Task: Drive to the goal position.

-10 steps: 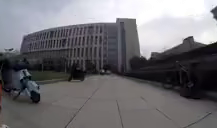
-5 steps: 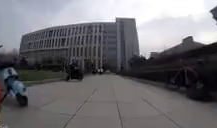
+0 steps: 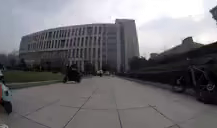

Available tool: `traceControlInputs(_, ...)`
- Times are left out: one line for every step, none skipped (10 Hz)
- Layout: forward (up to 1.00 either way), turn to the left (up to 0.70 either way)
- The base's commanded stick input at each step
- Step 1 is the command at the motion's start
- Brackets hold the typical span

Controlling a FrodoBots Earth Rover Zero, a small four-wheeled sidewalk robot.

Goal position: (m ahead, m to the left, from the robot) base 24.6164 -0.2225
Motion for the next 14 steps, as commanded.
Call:
traceControlInputs(0.70, 0.00)
traceControlInputs(0.70, 0.00)
traceControlInputs(0.70, 0.00)
traceControlInputs(0.70, 0.00)
traceControlInputs(0.70, 0.00)
traceControlInputs(0.70, 0.00)
traceControlInputs(0.70, 0.00)
traceControlInputs(0.70, 0.00)
traceControlInputs(0.70, 0.00)
traceControlInputs(0.70, 0.00)
traceControlInputs(0.70, 0.00)
traceControlInputs(0.70, 0.00)
traceControlInputs(0.70, 0.00)
traceControlInputs(0.70, 0.00)
